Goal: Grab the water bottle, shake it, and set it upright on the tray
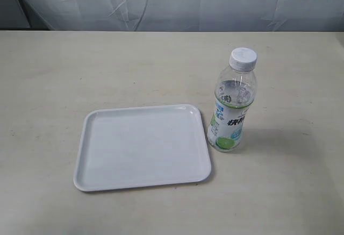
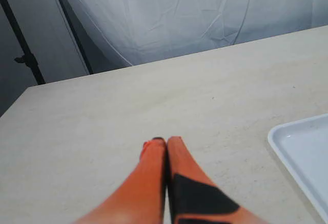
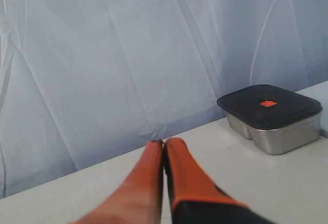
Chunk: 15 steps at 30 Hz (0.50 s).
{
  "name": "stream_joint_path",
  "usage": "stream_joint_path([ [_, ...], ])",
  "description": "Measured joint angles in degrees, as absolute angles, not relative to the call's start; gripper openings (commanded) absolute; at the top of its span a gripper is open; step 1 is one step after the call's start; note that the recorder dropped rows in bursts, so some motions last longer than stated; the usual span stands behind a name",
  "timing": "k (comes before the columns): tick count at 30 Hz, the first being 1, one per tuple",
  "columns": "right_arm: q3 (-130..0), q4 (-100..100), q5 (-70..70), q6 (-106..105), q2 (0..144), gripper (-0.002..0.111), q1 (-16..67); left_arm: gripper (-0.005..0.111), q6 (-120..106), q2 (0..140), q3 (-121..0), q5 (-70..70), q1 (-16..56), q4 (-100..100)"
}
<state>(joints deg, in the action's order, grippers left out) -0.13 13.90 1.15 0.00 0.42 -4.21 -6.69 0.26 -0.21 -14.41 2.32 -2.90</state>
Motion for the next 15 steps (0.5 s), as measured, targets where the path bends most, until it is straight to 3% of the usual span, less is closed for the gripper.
stream_joint_path([
  [4,-0.1,15.9,0.0,1.5,0.4,0.004,-4.2,0.0,-6.7,0.3,-0.2,-14.4,2.3,-2.9],
  [9,-0.1,45.1,2.6,14.2,0.4,0.004,-4.2,0.0,-6.7,0.3,-0.2,-14.4,2.3,-2.9],
  [15,-13.0,50.5,22.2,-7.7,0.4,-0.001,-4.3,0.0,-6.7,0.3,-0.2,-14.4,2.3,-2.9],
])
